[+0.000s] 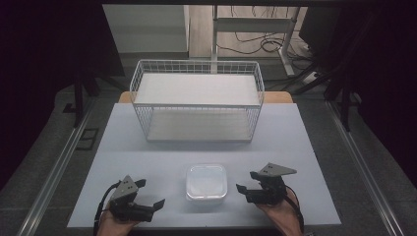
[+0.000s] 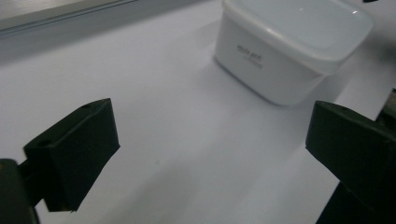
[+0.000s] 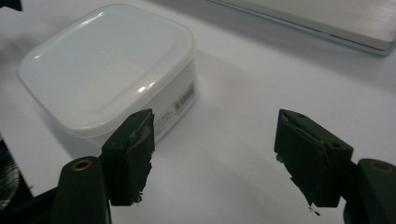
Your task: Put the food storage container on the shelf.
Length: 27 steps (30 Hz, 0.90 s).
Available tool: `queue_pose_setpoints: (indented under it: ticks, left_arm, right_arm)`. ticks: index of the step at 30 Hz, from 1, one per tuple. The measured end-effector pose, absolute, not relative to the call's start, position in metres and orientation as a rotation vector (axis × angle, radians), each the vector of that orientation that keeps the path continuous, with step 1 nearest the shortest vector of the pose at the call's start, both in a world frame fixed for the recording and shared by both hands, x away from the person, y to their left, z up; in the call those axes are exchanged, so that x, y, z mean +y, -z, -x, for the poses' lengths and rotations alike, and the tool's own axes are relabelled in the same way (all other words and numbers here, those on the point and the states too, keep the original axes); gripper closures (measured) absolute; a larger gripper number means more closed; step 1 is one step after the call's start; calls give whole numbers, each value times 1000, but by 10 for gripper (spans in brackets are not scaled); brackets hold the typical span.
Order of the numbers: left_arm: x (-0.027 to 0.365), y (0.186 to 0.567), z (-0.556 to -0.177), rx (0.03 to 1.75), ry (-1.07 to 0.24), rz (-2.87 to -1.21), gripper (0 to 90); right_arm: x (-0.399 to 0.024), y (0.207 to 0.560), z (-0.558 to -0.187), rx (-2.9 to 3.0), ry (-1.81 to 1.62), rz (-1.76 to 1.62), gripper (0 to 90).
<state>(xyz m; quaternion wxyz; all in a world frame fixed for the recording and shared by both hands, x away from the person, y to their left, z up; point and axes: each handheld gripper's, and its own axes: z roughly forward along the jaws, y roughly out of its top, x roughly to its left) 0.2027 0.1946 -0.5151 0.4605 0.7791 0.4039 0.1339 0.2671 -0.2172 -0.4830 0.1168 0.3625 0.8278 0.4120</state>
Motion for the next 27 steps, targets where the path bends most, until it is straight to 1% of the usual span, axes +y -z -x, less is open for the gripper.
queue_pose_setpoints:
  ticks: [5, 8, 9, 11, 12, 14, 15, 16, 17, 18, 19, 20, 21, 22, 24, 25, 26, 27]
  left_arm:
    - [174, 505, -222, 928, -301, -1897, 85]
    - [158, 501, -235, 890, -294, -1923, 89]
    - [158, 501, -235, 890, -294, -1923, 89]
    - [145, 500, -244, 860, -290, -1949, 89]
    - [133, 500, -253, 839, -268, -1974, 88]
    - [127, 501, -256, 837, -260, -1992, 84]
    - [119, 506, -263, 841, -231, -2000, 66]
    - [119, 506, -263, 841, -231, -2000, 56]
    - [116, 514, -268, 860, -143, -1978, 33]
    - [116, 514, -268, 860, -143, -1978, 32]
    - [117, 518, -269, 864, -91, -1950, 38]
    - [118, 519, -268, 858, -56, -1947, 52]
    - [118, 519, -266, 845, -21, -1944, 70]
    - [117, 519, -263, 839, -9, -1945, 106]
    - [116, 518, -256, 856, -15, -1951, 109]
    - [116, 517, -252, 872, -17, -1948, 131]
    - [116, 517, -252, 872, -17, -1948, 173]
    - [120, 514, -244, 892, -19, -1934, 246]
  right_arm:
    - [-205, 475, -269, 2425, -1240, -1031, 294]
    - [-196, 473, -270, 2443, -1270, -1019, 293]
    - [-196, 473, -270, 2443, -1270, -1019, 293]
    - [-189, 472, -271, 2450, -1284, -1010, 278]
    - [-181, 472, -272, 2472, -1295, -996, 251]
    - [-177, 472, -273, 2482, -1288, -994, 235]
    - [-170, 475, -277, 2498, -1297, -992, 200]
    - [-166, 479, -279, 2517, -1283, -999, 178]
    - [-163, 483, -281, 2536, -1263, -1004, 161]
    - [-163, 483, -281, 2536, -1263, -1004, 161]
    - [-159, 490, -283, 2575, -1253, -1022, 125]
    - [-158, 492, -284, 2597, -1280, -1054, 125]
    - [-158, 494, -284, 2616, -1293, -1070, 127]
    - [-158, 495, -283, 2630, -1307, -1075, 142]
    - [-158, 495, -280, 2658, -1299, -1088, 145]
    - [-159, 494, -278, 2661, -1296, -1098, 178]
    - [-159, 494, -278, 2661, -1296, -1098, 178]
    - [-165, 491, -272, 2637, -1296, -1109, 288]
